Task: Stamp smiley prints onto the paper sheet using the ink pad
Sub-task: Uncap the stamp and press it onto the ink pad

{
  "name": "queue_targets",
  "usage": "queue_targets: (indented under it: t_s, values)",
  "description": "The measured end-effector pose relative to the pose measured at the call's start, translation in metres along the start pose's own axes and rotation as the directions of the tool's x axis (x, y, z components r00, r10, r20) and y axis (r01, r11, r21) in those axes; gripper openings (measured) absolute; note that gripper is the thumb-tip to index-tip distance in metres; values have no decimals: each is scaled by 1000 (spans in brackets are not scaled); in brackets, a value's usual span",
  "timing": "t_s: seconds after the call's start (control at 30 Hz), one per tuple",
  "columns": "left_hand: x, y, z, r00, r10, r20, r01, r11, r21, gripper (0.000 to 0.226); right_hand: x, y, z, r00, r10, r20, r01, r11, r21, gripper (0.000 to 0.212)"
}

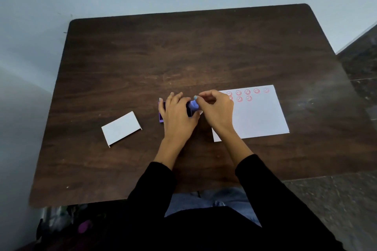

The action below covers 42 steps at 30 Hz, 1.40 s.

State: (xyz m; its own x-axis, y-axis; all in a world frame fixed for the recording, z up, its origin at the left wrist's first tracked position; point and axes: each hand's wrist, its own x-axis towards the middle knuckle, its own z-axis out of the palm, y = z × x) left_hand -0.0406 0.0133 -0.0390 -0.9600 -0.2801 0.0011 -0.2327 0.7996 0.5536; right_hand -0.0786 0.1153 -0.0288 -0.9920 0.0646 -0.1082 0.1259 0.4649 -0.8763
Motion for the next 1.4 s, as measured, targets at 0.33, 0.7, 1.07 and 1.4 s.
queue_targets:
  t_s: [0.33, 0.7, 1.07, 1.4]
  values:
    - [3, -1, 2, 996, -60, -59, 58, 998, -30, 33, 8, -4, -3, 987, 140, 79, -154, 968, 201, 12]
    - [3, 5, 0, 995, -93, -38, 92, 996, -16, 32, 10, -2, -7, 984, 147, 101, -166, 960, 224, 10]
    - [1, 13, 2, 994, -107, -28, 105, 993, -49, 27, 13, 0, -9, 948, 250, 197, -296, 920, 256, 22]
    - [2, 12, 6, 994, -102, -35, 101, 995, -26, 22, 17, 3, -12, 960, 147, 236, -205, 949, 239, 15]
